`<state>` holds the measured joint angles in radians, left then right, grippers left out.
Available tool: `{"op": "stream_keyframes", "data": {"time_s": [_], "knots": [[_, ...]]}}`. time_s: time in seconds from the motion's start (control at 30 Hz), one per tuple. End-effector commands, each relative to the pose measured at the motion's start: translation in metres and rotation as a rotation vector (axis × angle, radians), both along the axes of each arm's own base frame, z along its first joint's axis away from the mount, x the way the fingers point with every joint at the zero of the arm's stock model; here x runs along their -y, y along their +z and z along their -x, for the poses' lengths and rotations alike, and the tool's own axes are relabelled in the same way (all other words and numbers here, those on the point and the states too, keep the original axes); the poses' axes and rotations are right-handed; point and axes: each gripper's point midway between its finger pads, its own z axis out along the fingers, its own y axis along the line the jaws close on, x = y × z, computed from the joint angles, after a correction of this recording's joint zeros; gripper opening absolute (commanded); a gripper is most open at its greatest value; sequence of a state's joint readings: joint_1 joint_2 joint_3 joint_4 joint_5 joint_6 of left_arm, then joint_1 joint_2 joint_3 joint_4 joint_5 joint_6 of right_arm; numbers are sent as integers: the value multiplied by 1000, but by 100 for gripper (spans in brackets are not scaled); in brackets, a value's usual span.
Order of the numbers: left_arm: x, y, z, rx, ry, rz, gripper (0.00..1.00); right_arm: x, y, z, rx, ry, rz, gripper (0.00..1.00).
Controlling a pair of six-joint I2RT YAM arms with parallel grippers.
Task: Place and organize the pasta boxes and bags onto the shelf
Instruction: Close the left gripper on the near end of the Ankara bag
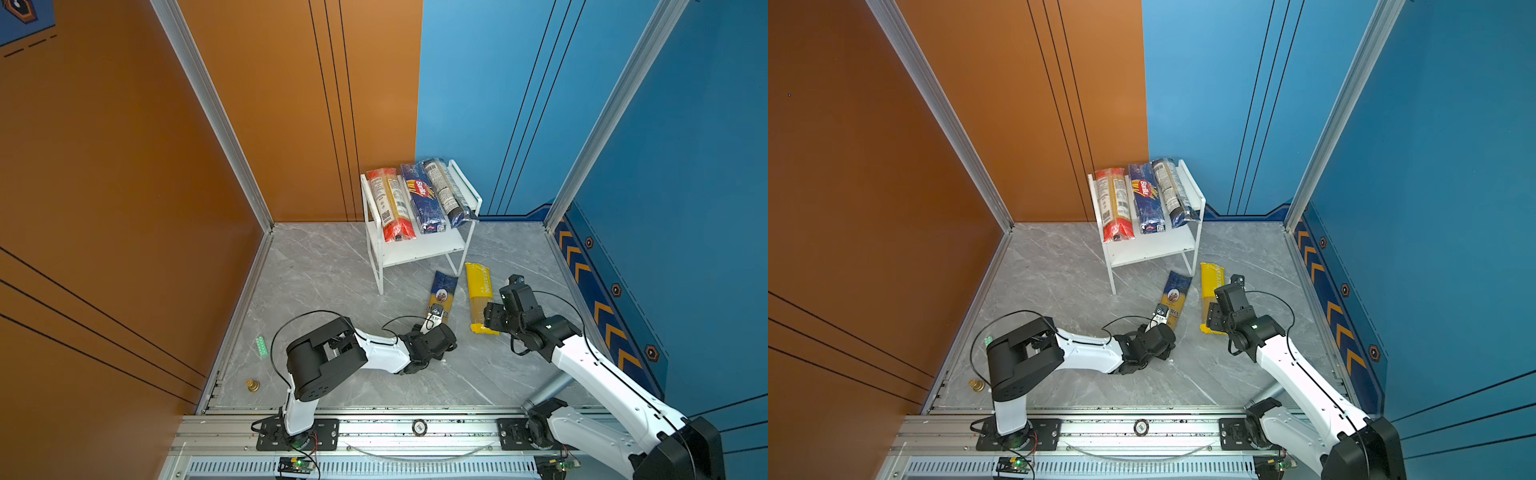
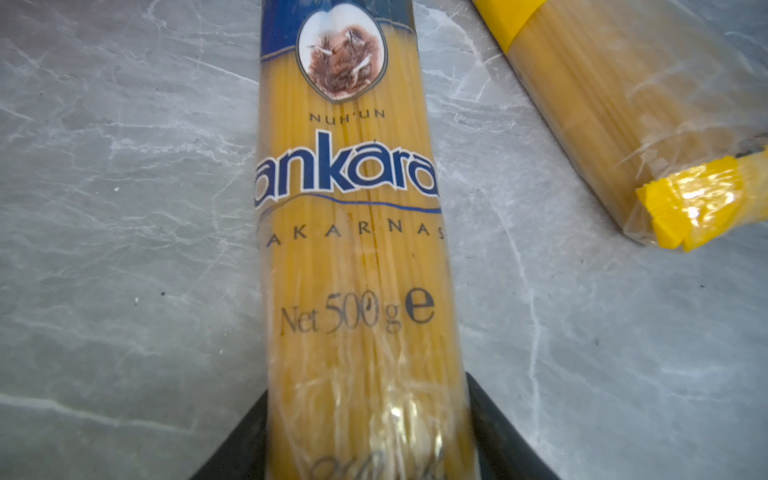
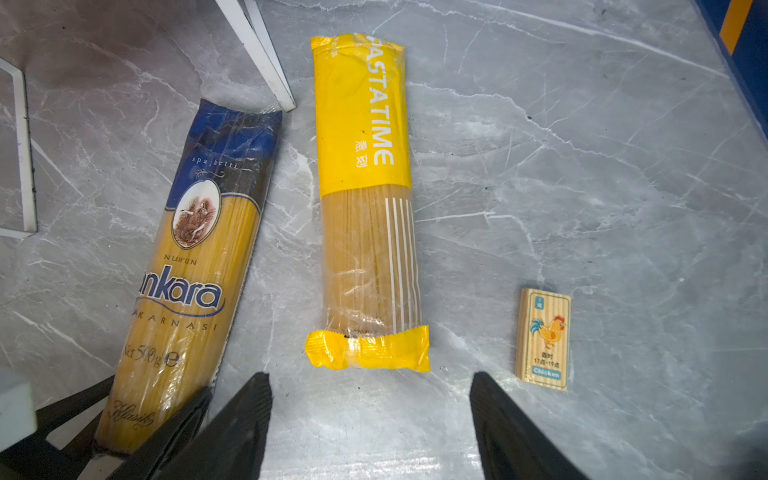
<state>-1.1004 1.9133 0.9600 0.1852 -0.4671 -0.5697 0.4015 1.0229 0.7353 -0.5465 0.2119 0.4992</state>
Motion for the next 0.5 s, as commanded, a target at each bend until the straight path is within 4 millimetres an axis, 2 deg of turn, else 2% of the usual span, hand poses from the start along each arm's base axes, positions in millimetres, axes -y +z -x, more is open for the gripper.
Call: {"op": "stream_keyframes", "data": {"time_s": [0.0,0.2,0.47], "knots": [[-25,-37,17,-108,-7,-119,56,2,0,3,-4,-17,-21,74],[-24,-37,19,-114,-8,-112,42,2,2,3,1,-18,-24,74],[-23,-40,19,-129,9,-92,39,2,2,3,3,-18,-22,74]]}}
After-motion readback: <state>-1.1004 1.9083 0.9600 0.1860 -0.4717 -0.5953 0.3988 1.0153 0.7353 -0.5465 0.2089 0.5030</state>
